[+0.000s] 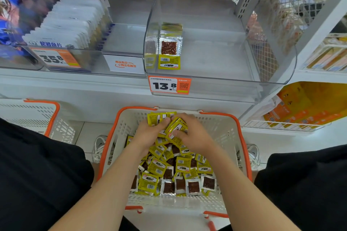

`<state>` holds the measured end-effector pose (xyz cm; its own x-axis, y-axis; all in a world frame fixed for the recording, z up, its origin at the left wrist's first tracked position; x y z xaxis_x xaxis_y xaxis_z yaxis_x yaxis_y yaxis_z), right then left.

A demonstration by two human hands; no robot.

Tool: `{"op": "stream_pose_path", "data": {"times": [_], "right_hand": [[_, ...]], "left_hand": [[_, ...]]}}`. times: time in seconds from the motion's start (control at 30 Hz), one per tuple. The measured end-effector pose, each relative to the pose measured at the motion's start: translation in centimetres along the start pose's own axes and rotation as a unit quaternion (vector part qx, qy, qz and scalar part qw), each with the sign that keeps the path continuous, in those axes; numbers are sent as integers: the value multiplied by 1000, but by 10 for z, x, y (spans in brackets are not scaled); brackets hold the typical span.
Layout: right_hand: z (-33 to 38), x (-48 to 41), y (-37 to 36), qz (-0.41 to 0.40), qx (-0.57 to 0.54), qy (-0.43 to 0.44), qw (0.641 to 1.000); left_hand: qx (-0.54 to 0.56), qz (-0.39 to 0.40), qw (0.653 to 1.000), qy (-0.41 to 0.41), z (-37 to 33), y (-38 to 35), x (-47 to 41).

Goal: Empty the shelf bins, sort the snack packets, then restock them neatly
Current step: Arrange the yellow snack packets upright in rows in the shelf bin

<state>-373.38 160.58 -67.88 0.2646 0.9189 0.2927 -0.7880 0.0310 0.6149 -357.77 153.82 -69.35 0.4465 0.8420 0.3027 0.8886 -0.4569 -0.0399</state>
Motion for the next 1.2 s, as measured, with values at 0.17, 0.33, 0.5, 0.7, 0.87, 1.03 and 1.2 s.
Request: {"op": "stream_pose_path", "data": {"times": [0.17,0.33,0.5,0.7,0.87,1.03,1.2], "right_hand": [[-4,-5,0,-54,-38,-61,996],[-21,-3,3,-94,-316,-235,915],[-20,-1,-5,11,-330,-205,921],[-7,1,-4,13,22,-68,997],[-8,4,-10,35,32,-9,999],[-16,0,-4,30,-34,-64,997],[-25,3,5,84,-246,-122,958]], "left_hand": [[28,28,999,22,-3,-1,1],[66,34,997,36,2,-2,-2],[-20,-8,1000,-7,-1,-5,-4],[-175,13,982,-69,-5,7,-12],[-239,114,962,-72,-6,11,-13],[-151,87,984,-32,-6,11,-6],[-85,81,993,17,-5,13,-6]]}}
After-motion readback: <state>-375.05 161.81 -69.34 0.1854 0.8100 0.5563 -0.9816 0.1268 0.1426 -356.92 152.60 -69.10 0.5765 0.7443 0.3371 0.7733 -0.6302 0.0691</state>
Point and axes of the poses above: each hand's wrist, its own x-axis away from the middle knuckle, its own y-axis out of the back of the hand, z = x × y, the point moved 3 cm from there along -x, towards the middle knuckle, and after that the axes turned 10 degrees about -y, right-handed, at the moved point
